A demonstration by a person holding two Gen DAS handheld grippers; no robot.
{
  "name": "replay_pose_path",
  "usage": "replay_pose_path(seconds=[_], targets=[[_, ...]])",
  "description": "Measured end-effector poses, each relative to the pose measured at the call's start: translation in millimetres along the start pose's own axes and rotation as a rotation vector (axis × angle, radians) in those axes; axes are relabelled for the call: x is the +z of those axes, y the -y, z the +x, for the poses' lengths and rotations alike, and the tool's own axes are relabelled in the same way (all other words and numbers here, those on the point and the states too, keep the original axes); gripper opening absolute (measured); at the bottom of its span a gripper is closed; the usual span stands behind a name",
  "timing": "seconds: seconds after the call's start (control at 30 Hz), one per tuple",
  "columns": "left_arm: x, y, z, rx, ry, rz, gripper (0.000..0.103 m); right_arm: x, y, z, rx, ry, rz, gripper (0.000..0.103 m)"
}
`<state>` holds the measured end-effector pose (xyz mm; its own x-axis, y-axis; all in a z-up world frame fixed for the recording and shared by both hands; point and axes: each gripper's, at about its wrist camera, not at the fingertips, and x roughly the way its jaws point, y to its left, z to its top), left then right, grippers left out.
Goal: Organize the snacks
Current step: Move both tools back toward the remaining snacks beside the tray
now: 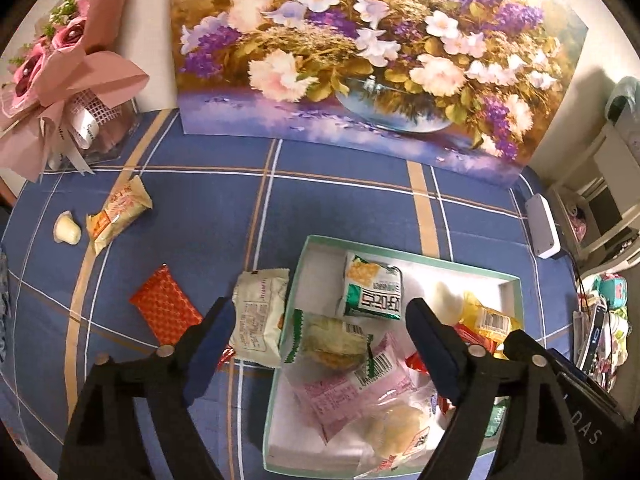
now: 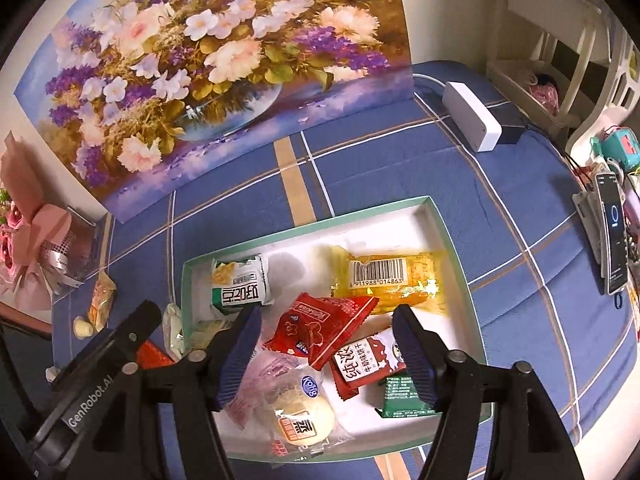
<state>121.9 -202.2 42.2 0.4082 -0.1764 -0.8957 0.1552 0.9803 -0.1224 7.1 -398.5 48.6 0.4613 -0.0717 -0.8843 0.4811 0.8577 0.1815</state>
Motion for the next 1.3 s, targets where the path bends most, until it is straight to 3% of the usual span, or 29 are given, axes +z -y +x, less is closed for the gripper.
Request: replay_pose_path(seconds=[0.07, 0.2, 0.3, 0.83, 1.07, 1.3], targets=[[0, -3, 2, 0.016, 0.001, -0.004, 0.092, 0, -2, 1, -0.017, 0.008, -0.008, 0.084], [1, -11, 4, 0.044, 0.016, -0.021, 0.097, 0, -3, 4, -0.020, 0.010, -0.015, 0.087], [2, -17, 5, 0.055, 0.019, -0.036, 0.097, 0, -3, 5, -0.020, 0.011, -0.017, 0.103], [6, -47, 2, 0.090, -0.004, -0.033, 0.097, -2, -9, 9, -0.032, 0.000, -0.040, 0.103], [6, -104, -4, 0.205, -0.005, -0.097, 0.097, -6, -31, 14, -0.024, -0.015, -0.092, 0.103], [-5, -178, -7, 0.310, -0.039, -0.242, 0.097, -25, -76, 17, 0.002, -0.013, -0.206, 0.103]])
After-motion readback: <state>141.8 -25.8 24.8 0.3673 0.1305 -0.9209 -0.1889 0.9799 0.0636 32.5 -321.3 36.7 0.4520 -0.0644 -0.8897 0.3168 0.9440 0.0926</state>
